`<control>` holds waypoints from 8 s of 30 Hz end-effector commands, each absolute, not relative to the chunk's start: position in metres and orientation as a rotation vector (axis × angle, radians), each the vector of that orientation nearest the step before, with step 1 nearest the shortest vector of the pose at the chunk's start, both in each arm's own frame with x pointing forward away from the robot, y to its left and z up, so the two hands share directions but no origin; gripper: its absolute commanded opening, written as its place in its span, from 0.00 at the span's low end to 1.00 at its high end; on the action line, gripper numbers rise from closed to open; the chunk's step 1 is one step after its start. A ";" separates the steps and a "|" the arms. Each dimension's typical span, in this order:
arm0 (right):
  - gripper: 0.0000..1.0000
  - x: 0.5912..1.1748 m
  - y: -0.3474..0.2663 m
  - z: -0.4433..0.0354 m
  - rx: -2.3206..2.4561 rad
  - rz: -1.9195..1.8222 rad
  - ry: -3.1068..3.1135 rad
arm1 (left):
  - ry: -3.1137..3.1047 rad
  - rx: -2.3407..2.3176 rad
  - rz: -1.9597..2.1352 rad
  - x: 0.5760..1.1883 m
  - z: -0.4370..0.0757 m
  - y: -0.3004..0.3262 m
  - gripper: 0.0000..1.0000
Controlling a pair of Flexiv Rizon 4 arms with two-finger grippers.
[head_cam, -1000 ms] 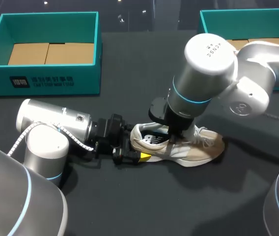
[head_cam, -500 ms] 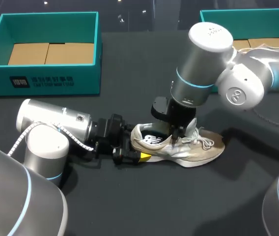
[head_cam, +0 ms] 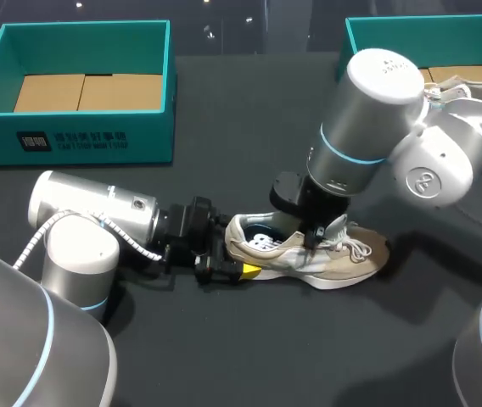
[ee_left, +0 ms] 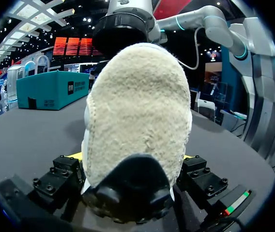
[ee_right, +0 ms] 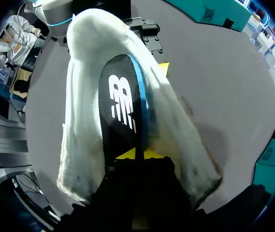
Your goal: Take the shoe out of the shoebox, open the shoe tongue, remove and reinsert the insole, then place the shoe into the shoebox
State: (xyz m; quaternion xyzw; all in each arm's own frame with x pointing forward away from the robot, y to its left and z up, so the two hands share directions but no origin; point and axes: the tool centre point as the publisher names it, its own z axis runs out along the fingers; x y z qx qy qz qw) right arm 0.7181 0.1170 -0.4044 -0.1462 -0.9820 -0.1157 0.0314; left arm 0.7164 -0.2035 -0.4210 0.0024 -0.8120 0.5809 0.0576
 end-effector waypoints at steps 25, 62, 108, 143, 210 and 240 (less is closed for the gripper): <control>0.00 0.718 0.124 -0.335 -0.029 -0.920 -3.087 | -2.463 0.010 1.759 0.715 -0.424 -0.201 0.00; 0.83 0.718 0.174 -0.321 0.068 -1.066 -2.690 | -2.463 0.010 1.759 0.715 -0.424 -0.201 0.00; 0.00 0.694 0.222 -0.298 0.010 -1.010 -2.704 | -2.463 0.010 1.759 0.715 -0.424 -0.201 0.00; 0.00 0.644 0.246 -0.125 0.034 -1.381 -2.787 | -2.463 0.010 1.759 0.715 -0.424 -0.201 0.00; 0.00 0.582 0.134 -0.131 -0.676 -2.082 -2.066 | -2.463 0.010 1.759 0.715 -0.424 -0.201 0.00; 0.00 0.628 0.147 -0.132 -0.545 -2.064 -1.995 | -2.463 0.010 1.759 0.715 -0.424 -0.201 0.00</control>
